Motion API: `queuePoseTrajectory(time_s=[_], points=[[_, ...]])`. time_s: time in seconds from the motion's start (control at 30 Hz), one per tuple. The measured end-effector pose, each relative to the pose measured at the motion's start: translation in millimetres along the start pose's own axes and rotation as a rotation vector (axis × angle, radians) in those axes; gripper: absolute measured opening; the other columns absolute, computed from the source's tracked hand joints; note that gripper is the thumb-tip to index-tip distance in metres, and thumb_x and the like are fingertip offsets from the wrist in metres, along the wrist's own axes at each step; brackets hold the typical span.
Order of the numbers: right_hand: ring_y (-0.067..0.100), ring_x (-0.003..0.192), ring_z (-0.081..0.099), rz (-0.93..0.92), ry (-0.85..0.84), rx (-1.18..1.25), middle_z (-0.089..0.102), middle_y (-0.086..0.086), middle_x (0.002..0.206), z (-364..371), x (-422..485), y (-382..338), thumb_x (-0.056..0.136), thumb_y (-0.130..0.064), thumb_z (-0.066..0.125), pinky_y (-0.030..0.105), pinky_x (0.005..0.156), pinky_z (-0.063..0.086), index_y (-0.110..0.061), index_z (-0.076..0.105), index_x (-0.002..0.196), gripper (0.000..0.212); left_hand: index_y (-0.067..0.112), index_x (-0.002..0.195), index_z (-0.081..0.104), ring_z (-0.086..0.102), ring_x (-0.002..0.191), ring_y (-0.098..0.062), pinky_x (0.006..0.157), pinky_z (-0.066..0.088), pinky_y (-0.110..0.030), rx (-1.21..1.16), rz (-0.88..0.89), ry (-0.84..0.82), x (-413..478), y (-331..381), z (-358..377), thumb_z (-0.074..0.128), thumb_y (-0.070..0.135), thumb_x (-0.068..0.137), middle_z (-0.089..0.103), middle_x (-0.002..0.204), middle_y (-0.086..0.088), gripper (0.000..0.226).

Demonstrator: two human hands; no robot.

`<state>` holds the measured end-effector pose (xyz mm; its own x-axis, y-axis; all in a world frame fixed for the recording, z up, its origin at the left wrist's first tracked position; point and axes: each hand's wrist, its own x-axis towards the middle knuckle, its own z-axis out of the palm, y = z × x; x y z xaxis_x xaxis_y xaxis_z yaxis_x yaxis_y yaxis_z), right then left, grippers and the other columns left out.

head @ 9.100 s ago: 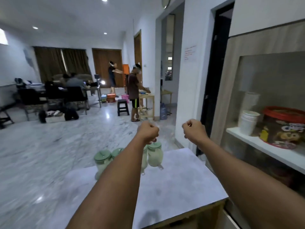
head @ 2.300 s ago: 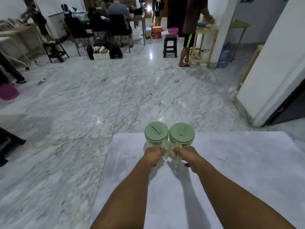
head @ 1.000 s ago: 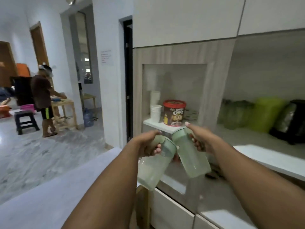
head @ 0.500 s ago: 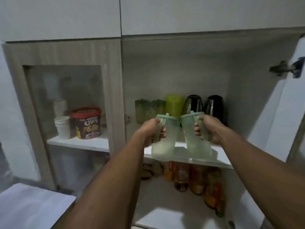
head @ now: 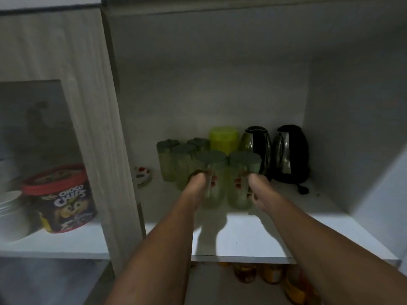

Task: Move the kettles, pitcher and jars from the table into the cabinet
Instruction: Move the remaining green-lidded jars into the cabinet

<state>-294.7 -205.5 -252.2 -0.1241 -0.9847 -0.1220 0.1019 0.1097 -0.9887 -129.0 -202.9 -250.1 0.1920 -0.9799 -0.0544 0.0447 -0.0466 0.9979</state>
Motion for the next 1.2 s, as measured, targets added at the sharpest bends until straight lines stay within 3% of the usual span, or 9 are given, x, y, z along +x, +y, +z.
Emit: queuePoseTrajectory(time_s=[0.2, 0.37, 0.43, 0.57, 0.73, 0.87, 1.0, 1.1, 1.2], points=[[0.026, 0.082, 0.065, 0.026, 0.012, -0.037, 0.07, 0.009, 0.09, 8, 38, -8, 0.099, -0.021, 0.052, 0.039, 0.074, 0.051, -0.016, 0.067, 0.086, 0.021, 0.016, 0.066, 0.064, 0.066, 0.086, -0.032, 0.088, 0.056, -0.049, 0.112, -0.009, 0.022, 49, -6, 9, 0.049, 0.018, 0.098, 0.072, 0.088, -0.017, 0.035], [0.028, 0.094, 0.064, 0.081, -0.015, -0.078, 0.07, 0.01, 0.096, 12, 66, -16, 0.099, -0.022, 0.053, 0.045, 0.093, 0.052, -0.007, 0.068, 0.108, 0.023, 0.007, 0.08, 0.067, 0.058, 0.061, -0.024, 0.051, 0.041, -0.027, 0.337, 0.058, 0.002, 67, -2, 9, 0.042, 0.036, 0.103, 0.066, 0.077, -0.013, 0.045], [0.026, 0.089, 0.063, 0.077, -0.015, -0.103, 0.068, 0.011, 0.098, 15, 70, -16, 0.101, -0.023, 0.051, 0.04, 0.084, 0.052, -0.008, 0.065, 0.108, 0.022, 0.005, 0.087, 0.067, 0.058, 0.061, -0.02, 0.046, 0.039, -0.025, 0.384, 0.066, 0.007, 72, -2, 6, 0.04, 0.045, 0.104, 0.065, 0.077, -0.01, 0.051], [0.024, 0.083, 0.06, 0.044, 0.017, -0.164, 0.068, 0.012, 0.108, 19, 72, -13, 0.102, -0.04, 0.047, 0.027, 0.06, 0.04, -0.012, 0.062, 0.115, 0.035, 0.012, 0.083, 0.067, 0.066, 0.085, -0.031, 0.069, 0.05, -0.033, 0.376, 0.085, 0.035, 77, -5, -1, 0.04, 0.06, 0.099, 0.07, 0.093, -0.015, 0.057], [0.03, 0.088, 0.063, -0.026, 0.081, -0.256, 0.067, 0.017, 0.116, 9, 63, -17, 0.094, -0.049, 0.055, 0.036, 0.075, 0.055, -0.003, 0.064, 0.122, 0.055, 0.004, 0.127, 0.06, 0.064, 0.112, -0.04, 0.094, 0.054, -0.047, 0.349, 0.045, 0.115, 64, 0, -3, 0.043, 0.082, 0.072, 0.064, 0.128, -0.024, 0.097], [0.032, 0.088, 0.067, -0.065, 0.091, -0.261, 0.071, 0.018, 0.109, -8, 28, -31, 0.091, -0.037, 0.062, 0.042, 0.078, 0.058, -0.005, 0.068, 0.113, 0.04, 0.007, 0.156, 0.022, 0.037, 0.142, -0.039, 0.114, 0.037, -0.045, 0.405, 0.033, 0.166, 18, 15, -2, 0.049, 0.064, 0.093, 0.031, 0.159, -0.021, 0.09], [0.018, 0.073, 0.057, -0.058, 0.05, -0.287, 0.064, 0.008, 0.096, -34, -21, -43, 0.095, -0.033, 0.057, 0.026, 0.056, 0.038, -0.01, 0.059, 0.106, 0.025, 0.005, 0.151, 0.03, 0.041, 0.139, -0.04, 0.115, 0.037, -0.044, 0.414, 0.081, 0.179, -27, 24, 3, 0.058, 0.046, 0.095, 0.039, 0.154, -0.022, 0.075], [0.023, 0.093, 0.062, -0.074, 0.046, -0.319, 0.065, 0.009, 0.112, -61, -66, -44, 0.095, -0.047, 0.057, 0.03, 0.065, 0.041, -0.011, 0.056, 0.12, 0.043, 0.01, 0.155, 0.025, 0.038, 0.142, -0.04, 0.114, 0.038, -0.049, 0.388, 0.113, 0.162, -75, 29, 15, 0.063, 0.046, 0.091, 0.032, 0.159, -0.019, 0.083], [0.023, 0.089, 0.06, -0.09, 0.038, -0.341, 0.065, 0.007, 0.102, -96, -120, -40, 0.095, -0.047, 0.057, 0.035, 0.073, 0.042, -0.014, 0.058, 0.116, 0.038, 0.012, 0.145, 0.036, 0.047, 0.132, -0.037, 0.108, 0.043, -0.043, 0.384, 0.172, 0.108, -129, 26, 33, 0.063, 0.04, 0.093, 0.042, 0.149, -0.016, 0.065]])
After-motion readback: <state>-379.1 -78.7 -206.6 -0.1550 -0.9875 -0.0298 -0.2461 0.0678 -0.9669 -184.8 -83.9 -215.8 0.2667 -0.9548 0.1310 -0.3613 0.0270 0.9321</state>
